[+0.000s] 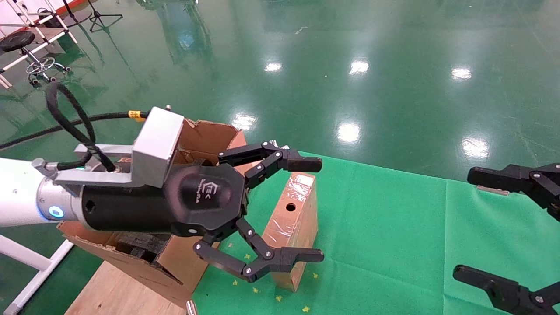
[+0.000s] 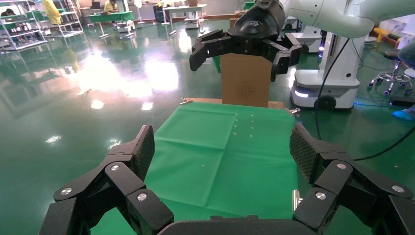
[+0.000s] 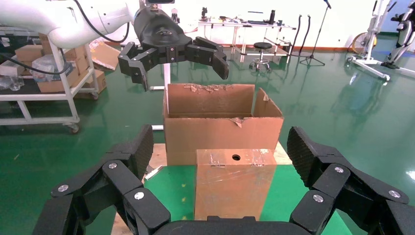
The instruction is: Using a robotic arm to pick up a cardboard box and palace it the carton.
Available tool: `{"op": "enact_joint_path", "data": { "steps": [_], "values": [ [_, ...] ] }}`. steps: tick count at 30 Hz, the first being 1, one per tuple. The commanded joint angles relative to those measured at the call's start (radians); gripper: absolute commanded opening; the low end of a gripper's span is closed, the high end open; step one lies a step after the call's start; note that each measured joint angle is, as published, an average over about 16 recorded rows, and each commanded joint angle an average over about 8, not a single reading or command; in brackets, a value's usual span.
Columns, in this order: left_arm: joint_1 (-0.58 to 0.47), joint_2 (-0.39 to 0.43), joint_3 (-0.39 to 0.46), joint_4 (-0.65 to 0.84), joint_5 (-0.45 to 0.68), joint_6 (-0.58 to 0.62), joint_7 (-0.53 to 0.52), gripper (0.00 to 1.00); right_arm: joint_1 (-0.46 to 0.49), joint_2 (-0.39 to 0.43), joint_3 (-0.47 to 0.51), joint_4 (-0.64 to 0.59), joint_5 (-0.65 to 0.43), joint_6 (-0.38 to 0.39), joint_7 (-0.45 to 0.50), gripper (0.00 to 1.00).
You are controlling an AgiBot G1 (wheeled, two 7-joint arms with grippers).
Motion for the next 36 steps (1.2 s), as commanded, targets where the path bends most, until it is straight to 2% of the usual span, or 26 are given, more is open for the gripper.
{"op": "enact_joint_path", "data": {
  "steps": [1, 12, 13, 15, 20, 21, 22, 27, 36],
  "values": [
    [0.000, 0.000, 0.000, 0.000, 0.000, 0.000, 0.000, 1.00, 0.000, 0.000, 0.000, 0.000, 0.000, 0.000, 0.000, 1.00],
    [0.000, 0.000, 0.000, -0.001, 0.000, 0.000, 0.000, 1.00, 0.000, 0.000, 0.000, 0.000, 0.000, 0.000, 0.000, 1.00],
    [0.000, 0.000, 0.000, -0.001, 0.000, 0.000, 0.000, 1.00, 0.000, 0.000, 0.000, 0.000, 0.000, 0.000, 0.000, 0.97],
    [-0.001, -0.002, 0.001, -0.004, 0.008, -0.002, 0.004, 1.00, 0.000, 0.000, 0.000, 0.000, 0.000, 0.000, 0.000, 0.78],
    [-0.012, -0.010, 0.011, -0.022, 0.057, -0.020, 0.009, 1.00, 0.000, 0.000, 0.000, 0.000, 0.000, 0.000, 0.000, 0.16],
    [-0.016, -0.011, 0.016, -0.028, 0.074, -0.026, 0.008, 1.00, 0.000, 0.000, 0.000, 0.000, 0.000, 0.000, 0.000, 0.07],
    [-0.021, -0.011, 0.021, -0.033, 0.089, -0.032, 0.004, 1.00, 0.000, 0.000, 0.000, 0.000, 0.000, 0.000, 0.000, 0.02],
    [-0.045, -0.003, 0.048, -0.048, 0.142, -0.058, -0.034, 1.00, 0.000, 0.000, 0.000, 0.000, 0.000, 0.000, 0.000, 0.00],
    [-0.062, 0.008, 0.063, -0.047, 0.154, -0.077, -0.063, 1.00, 0.000, 0.000, 0.000, 0.000, 0.000, 0.000, 0.000, 0.00]
  ]
}}
